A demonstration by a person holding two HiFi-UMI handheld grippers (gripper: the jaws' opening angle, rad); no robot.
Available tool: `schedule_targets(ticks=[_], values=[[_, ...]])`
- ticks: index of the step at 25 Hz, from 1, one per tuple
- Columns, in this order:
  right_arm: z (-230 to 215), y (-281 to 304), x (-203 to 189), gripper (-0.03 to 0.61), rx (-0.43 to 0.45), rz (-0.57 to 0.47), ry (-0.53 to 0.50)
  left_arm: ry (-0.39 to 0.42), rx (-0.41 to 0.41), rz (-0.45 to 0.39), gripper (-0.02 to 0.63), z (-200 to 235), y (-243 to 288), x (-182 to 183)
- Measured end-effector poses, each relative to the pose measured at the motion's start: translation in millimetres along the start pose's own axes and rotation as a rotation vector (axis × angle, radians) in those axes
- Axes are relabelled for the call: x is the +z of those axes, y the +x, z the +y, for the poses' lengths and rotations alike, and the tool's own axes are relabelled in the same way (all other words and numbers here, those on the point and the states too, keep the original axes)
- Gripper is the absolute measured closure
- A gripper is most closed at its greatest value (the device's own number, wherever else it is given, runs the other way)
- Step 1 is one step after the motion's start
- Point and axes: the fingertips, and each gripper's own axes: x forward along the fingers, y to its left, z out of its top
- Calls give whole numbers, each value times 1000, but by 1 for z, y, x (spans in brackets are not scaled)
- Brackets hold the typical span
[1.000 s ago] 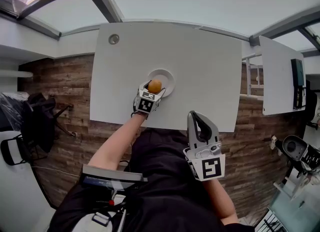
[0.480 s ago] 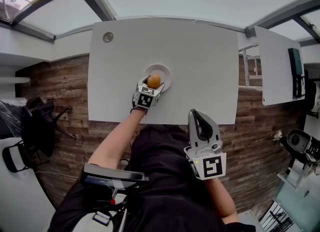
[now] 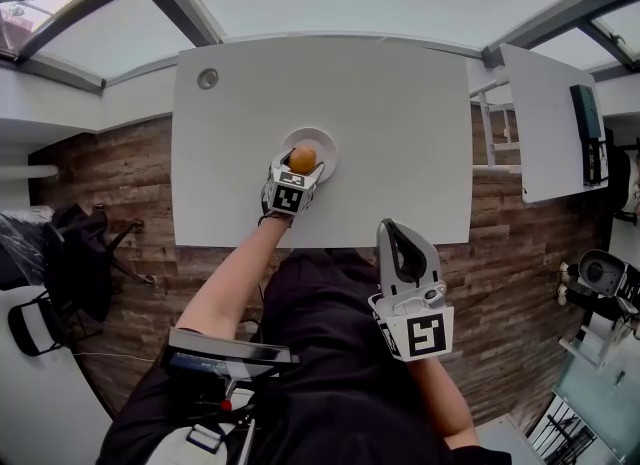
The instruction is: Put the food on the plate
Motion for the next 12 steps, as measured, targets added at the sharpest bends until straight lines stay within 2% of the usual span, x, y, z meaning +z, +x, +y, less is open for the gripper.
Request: schedule_targets(ticks=[9, 12], values=[[3, 2, -3, 581, 14, 11, 1, -22, -1, 24, 301, -2, -1, -3], [4, 1, -3, 581, 13, 12, 2, -29, -7, 29, 262, -2, 0, -4]])
